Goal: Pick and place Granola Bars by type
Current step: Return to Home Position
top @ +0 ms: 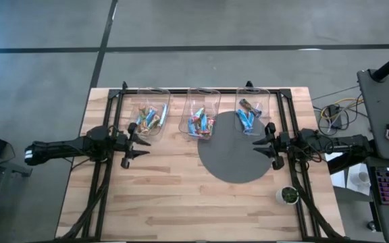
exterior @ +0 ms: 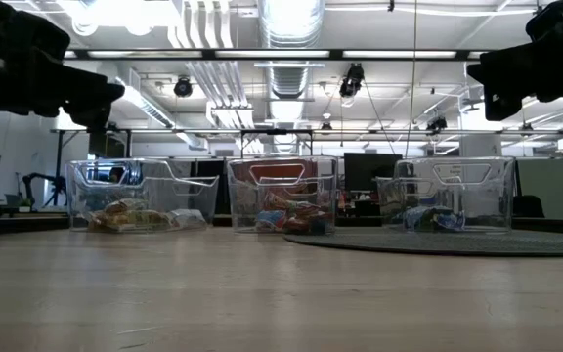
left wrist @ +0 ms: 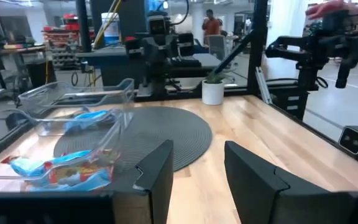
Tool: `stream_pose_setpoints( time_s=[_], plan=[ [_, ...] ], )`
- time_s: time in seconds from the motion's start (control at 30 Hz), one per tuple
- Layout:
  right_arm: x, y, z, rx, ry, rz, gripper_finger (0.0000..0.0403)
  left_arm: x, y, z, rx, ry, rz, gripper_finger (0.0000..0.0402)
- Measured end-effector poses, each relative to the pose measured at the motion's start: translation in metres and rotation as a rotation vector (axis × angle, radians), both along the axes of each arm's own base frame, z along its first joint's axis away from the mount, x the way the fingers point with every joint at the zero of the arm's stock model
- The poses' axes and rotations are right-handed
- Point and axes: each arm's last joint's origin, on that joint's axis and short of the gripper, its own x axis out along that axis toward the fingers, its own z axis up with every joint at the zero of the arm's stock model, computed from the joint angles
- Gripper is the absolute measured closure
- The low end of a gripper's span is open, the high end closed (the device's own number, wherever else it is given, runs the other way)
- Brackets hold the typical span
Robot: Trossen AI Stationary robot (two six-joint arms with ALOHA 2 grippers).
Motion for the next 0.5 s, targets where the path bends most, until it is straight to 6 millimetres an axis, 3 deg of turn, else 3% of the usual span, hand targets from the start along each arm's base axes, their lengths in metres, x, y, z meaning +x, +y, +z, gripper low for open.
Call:
stream_pose_setpoints(
  time_s=[0.5],
  plan=[
    [0.0000,0.0000,0.0000,0.000,0.000,0.000,0.0307,0.0000,0.0000,-0.0008,-0.030,0.010,0.003,0.0275]
  ],
)
